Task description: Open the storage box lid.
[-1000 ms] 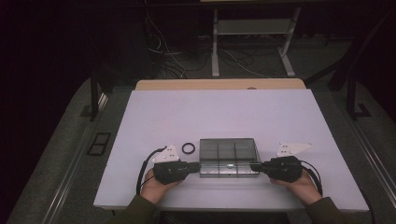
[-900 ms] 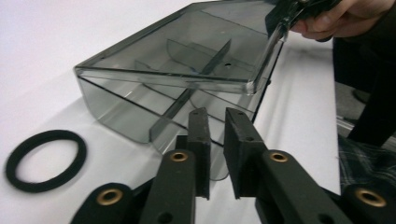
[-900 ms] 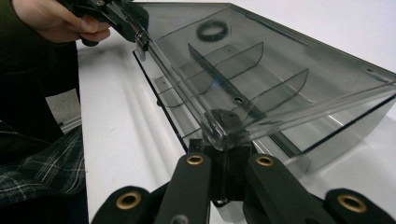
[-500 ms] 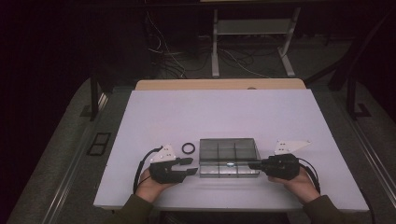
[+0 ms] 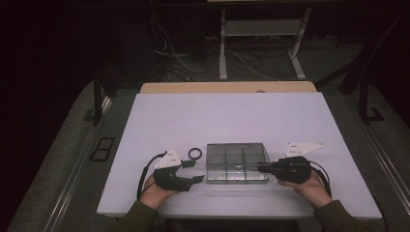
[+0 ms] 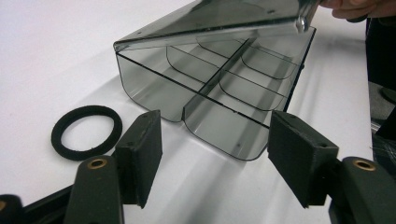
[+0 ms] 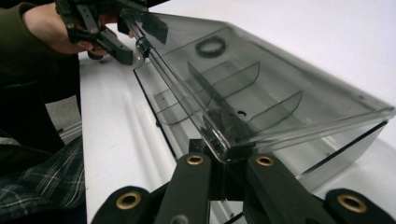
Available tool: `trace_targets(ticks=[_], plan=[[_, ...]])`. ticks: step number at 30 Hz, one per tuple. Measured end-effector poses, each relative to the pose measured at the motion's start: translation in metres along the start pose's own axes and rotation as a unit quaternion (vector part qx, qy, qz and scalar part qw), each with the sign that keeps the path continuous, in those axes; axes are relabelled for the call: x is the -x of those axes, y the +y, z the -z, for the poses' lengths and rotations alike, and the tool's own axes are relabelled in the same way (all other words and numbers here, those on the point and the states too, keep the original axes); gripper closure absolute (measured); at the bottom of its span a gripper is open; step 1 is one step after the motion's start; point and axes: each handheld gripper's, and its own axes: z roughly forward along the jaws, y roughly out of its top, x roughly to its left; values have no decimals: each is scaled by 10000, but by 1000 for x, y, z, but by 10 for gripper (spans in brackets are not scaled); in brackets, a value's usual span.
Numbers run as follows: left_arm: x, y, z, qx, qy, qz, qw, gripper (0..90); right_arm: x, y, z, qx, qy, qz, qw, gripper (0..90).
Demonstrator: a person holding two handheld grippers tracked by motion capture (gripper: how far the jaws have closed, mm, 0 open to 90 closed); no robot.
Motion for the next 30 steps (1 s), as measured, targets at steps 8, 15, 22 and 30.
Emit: trace_targets(ticks=[8, 15, 22, 30], plan=[[0, 0, 0, 22, -3, 8, 10000, 300, 1, 5, 2, 72, -9, 16, 10000, 891], [0, 0, 1, 95, 22, 11, 10000, 301, 3, 12, 4, 119, -50, 62, 9999, 891], [-1, 0, 2, 131, 53, 28, 9999, 301, 5, 16, 5, 149, -47, 124, 9998, 891], [-1, 1, 2, 138, 52, 16, 9999, 301, 8, 24, 7, 228, -71, 153, 9996, 891]])
